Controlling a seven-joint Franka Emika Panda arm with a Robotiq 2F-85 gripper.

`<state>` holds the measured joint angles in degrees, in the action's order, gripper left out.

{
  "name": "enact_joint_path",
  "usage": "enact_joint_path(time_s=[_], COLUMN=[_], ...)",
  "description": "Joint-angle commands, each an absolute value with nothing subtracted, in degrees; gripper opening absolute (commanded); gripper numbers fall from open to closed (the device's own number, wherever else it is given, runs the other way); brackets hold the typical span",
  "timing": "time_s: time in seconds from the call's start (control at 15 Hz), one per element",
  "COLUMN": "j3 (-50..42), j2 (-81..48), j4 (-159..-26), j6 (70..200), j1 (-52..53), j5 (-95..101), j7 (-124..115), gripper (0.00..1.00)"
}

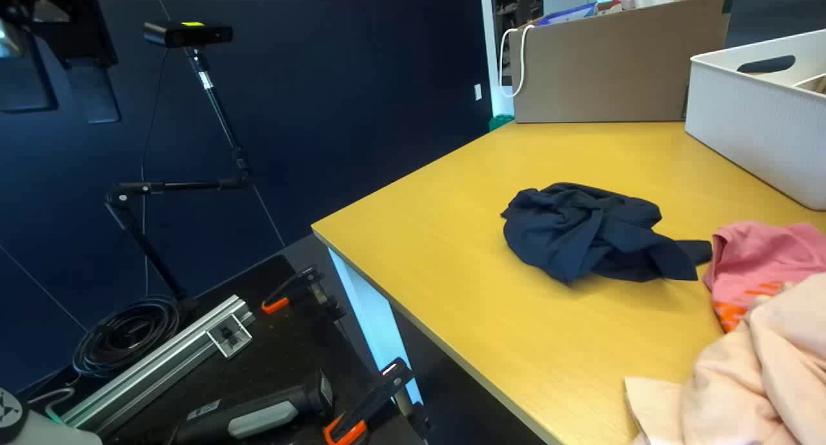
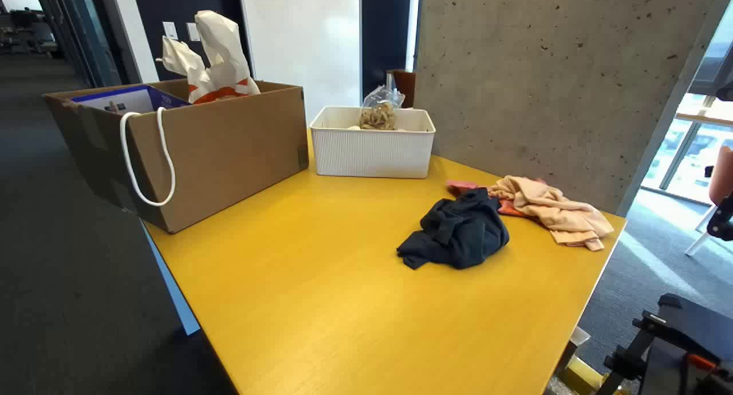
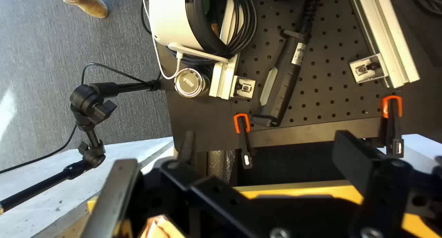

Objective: Move the dark blue t-shirt forwards then unfold it.

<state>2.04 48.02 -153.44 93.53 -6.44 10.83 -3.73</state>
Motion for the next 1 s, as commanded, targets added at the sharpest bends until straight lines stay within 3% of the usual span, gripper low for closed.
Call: enact_joint_path(time_s=[0.0,0.4,0.93], j3=[1.2,0.8,-4.1], j2=[48.0,47.2,21.9], j4=[-153.3,-151.9,-132.3], j6=[93.3,94.2,106.5], j1=[-5.3,-5.4,-5.8], j5=[11.3,11.0,13.0], j7=[-4.4,-4.5,2.1], gripper=[1.0,1.0,1.0])
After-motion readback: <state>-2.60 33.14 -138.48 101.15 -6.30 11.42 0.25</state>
